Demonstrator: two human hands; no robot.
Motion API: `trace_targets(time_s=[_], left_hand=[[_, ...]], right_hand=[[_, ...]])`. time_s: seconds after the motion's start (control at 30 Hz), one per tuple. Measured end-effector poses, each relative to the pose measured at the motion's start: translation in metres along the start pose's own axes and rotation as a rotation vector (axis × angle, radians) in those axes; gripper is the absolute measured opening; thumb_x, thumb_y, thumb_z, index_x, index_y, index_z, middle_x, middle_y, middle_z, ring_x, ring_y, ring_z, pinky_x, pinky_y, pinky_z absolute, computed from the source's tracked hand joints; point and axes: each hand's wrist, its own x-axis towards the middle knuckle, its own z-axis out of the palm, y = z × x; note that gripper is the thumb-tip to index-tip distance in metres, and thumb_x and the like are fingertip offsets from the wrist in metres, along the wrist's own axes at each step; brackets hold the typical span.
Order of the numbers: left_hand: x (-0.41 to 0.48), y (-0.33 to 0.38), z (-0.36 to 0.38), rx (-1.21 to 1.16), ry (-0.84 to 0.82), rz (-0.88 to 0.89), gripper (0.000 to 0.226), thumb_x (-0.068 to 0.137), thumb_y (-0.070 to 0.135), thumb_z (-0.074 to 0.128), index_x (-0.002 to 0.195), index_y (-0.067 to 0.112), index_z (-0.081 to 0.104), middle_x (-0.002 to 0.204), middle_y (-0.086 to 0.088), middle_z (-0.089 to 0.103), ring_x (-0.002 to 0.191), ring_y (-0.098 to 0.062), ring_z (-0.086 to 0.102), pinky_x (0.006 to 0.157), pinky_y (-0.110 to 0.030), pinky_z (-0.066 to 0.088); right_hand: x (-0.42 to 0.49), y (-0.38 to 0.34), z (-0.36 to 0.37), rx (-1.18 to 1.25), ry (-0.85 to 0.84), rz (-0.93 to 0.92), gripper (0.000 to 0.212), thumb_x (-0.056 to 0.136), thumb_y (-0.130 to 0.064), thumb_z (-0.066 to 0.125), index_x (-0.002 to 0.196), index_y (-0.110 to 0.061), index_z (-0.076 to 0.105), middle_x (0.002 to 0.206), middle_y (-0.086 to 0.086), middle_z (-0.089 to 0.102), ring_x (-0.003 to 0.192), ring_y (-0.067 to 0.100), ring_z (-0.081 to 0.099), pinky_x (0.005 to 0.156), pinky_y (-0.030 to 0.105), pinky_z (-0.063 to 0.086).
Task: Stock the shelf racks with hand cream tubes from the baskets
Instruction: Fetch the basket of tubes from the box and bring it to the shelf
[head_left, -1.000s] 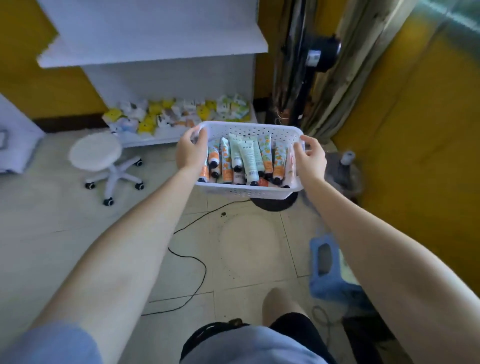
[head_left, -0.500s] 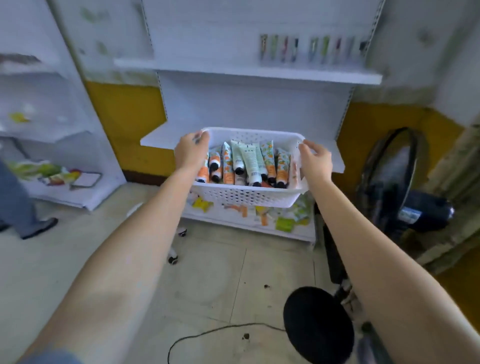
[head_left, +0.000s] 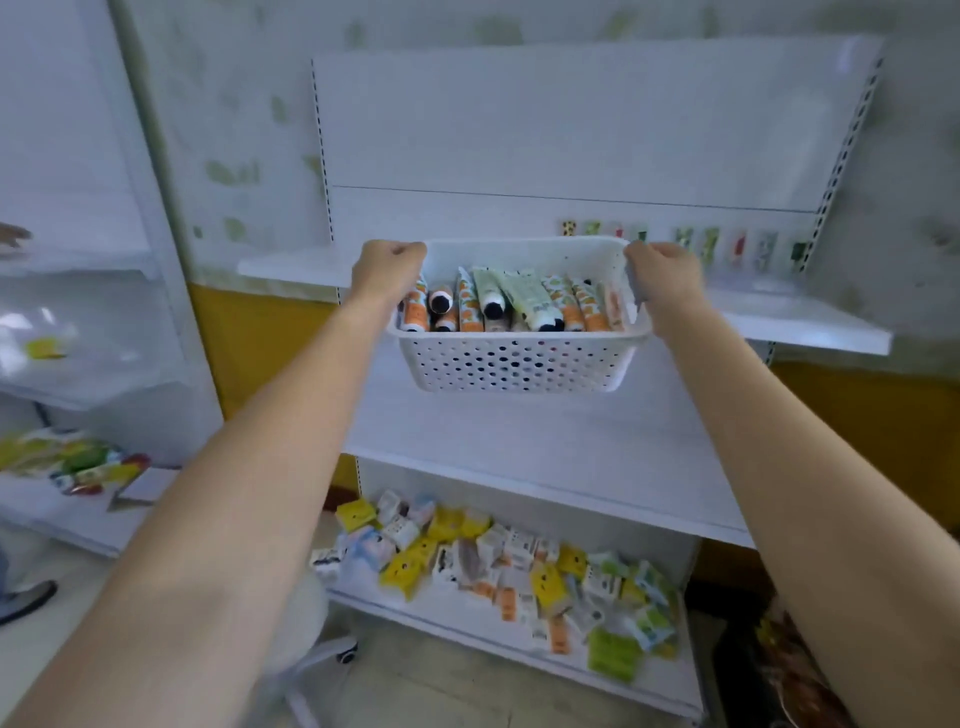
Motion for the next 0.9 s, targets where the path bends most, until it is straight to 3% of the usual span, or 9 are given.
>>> trace_targets(time_s=[0.07,0.13,0.3,0.43,0.53,0.63,0.73,0.8,0.9], left_hand=[[0.047,-0.006,0.006,-0.011,-0.025,0.009,0.01,0.083,0.027,0.053,0.079,0.018,0.056,0.082,-0.007,0.057,0.078,-0.02,0.054,0.079,-0.032,0.047],[0.094,-0.011,0.01,-0.018,-0.039,0.018,0.01,0.083,0.027,0.054,0.08,0.018,0.055,0.081,-0.007,0.056,0.077,-0.019,0.054,0.08,-0.033,0.048],[0.195,-0.029,0.029,-0.016,-0.025,0.005,0.031,0.081,0.026,0.054,0.053,0.014,0.051,0.068,-0.004,0.059,0.07,-0.019,0.053,0.07,-0.027,0.04],[0.256,-0.047,0.05,-0.058,0.002,-0.007,0.027,0.08,0.021,0.053,0.054,0.017,0.045,0.067,-0.007,0.05,0.067,-0.019,0.045,0.065,-0.027,0.036],[0.296,-0.061,0.068,-0.058,0.036,-0.018,0.03,0.08,0.019,0.052,0.051,0.015,0.047,0.058,-0.003,0.048,0.063,-0.018,0.045,0.059,-0.024,0.036],[0.333,-0.082,0.088,-0.048,0.03,-0.007,0.021,0.085,0.018,0.051,0.066,0.015,0.059,0.071,-0.005,0.057,0.074,-0.019,0.052,0.071,-0.027,0.042],[0.367,-0.097,0.103,-0.011,0.051,-0.021,0.033,0.087,0.021,0.05,0.055,0.015,0.048,0.062,-0.004,0.051,0.073,-0.019,0.047,0.071,-0.026,0.036],[0.389,-0.097,0.111,0.052,0.07,-0.029,0.037,0.089,0.026,0.047,0.054,0.013,0.048,0.06,-0.006,0.051,0.073,-0.024,0.049,0.07,-0.028,0.036],[0.413,-0.102,0.12,0.274,0.047,-0.053,0.04,0.092,0.033,0.04,0.076,0.001,0.056,0.088,-0.021,0.06,0.097,-0.036,0.057,0.075,-0.032,0.037]], right_hand=[[0.039,-0.004,0.024,-0.016,0.013,0.012,0.031,0.08,-0.016,0.051,0.052,-0.016,0.039,0.031,-0.008,0.033,0.05,0.017,0.03,0.052,0.027,0.024],[0.074,-0.006,0.049,-0.027,0.03,0.029,0.031,0.081,-0.019,0.053,0.052,-0.014,0.042,0.042,-0.001,0.042,0.051,0.018,0.035,0.054,0.028,0.029],[0.142,0.007,0.105,-0.024,0.044,0.017,0.038,0.082,-0.024,0.055,0.05,-0.009,0.041,0.03,-0.003,0.036,0.038,0.014,0.036,0.05,0.027,0.031],[0.192,0.017,0.144,0.038,0.041,-0.022,0.03,0.082,-0.025,0.057,0.06,-0.009,0.046,0.057,0.008,0.039,0.05,0.019,0.036,0.056,0.027,0.032],[0.233,0.028,0.171,0.005,0.013,-0.009,0.034,0.082,-0.031,0.058,0.056,-0.016,0.043,0.058,0.004,0.039,0.051,0.017,0.036,0.055,0.027,0.033],[0.274,0.043,0.199,-0.003,-0.025,-0.016,0.034,0.084,-0.033,0.058,0.059,-0.017,0.042,0.061,0.006,0.039,0.055,0.018,0.036,0.06,0.026,0.033],[0.315,0.062,0.225,-0.032,-0.08,-0.05,0.033,0.085,-0.034,0.059,0.06,-0.017,0.045,0.063,0.0,0.044,0.056,0.015,0.04,0.064,0.028,0.035],[0.341,0.072,0.241,-0.08,-0.149,-0.081,0.028,0.085,-0.038,0.058,0.071,-0.014,0.052,0.074,0.002,0.051,0.067,0.017,0.049,0.072,0.033,0.04],[0.374,0.09,0.261,-0.229,-0.194,-0.082,0.047,0.088,-0.047,0.053,0.111,-0.007,0.059,0.113,0.007,0.06,0.107,0.025,0.056,0.089,0.037,0.042]])
